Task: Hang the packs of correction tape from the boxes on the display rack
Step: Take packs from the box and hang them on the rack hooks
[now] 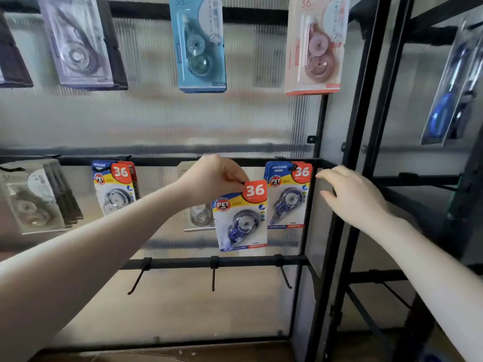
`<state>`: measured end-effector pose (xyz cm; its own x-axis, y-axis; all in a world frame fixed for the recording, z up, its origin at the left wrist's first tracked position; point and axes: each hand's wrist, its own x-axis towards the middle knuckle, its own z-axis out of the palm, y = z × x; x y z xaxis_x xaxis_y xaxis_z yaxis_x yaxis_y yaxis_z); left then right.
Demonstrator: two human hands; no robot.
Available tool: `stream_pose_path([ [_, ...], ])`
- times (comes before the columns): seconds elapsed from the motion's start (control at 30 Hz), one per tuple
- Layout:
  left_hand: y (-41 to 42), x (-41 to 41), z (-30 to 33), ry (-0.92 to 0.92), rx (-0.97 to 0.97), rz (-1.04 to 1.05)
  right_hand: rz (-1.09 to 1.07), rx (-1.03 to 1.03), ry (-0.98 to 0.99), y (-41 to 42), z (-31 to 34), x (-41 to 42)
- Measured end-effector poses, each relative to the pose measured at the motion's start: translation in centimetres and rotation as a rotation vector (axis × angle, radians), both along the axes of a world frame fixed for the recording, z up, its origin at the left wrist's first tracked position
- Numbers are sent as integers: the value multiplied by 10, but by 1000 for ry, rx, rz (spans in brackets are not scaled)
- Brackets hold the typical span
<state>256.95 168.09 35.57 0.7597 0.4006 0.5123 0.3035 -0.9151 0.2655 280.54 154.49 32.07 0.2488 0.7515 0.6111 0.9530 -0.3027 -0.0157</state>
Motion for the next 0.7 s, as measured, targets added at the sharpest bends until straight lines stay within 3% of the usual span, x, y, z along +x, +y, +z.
stream_pose_path([
  [0.3,-18,74,27,-68,55,5,-123,-45,30,-42,-19,17],
  [0.7,-4,121,13,-83,-49,49,-80,-73,29,-54,-24,27],
])
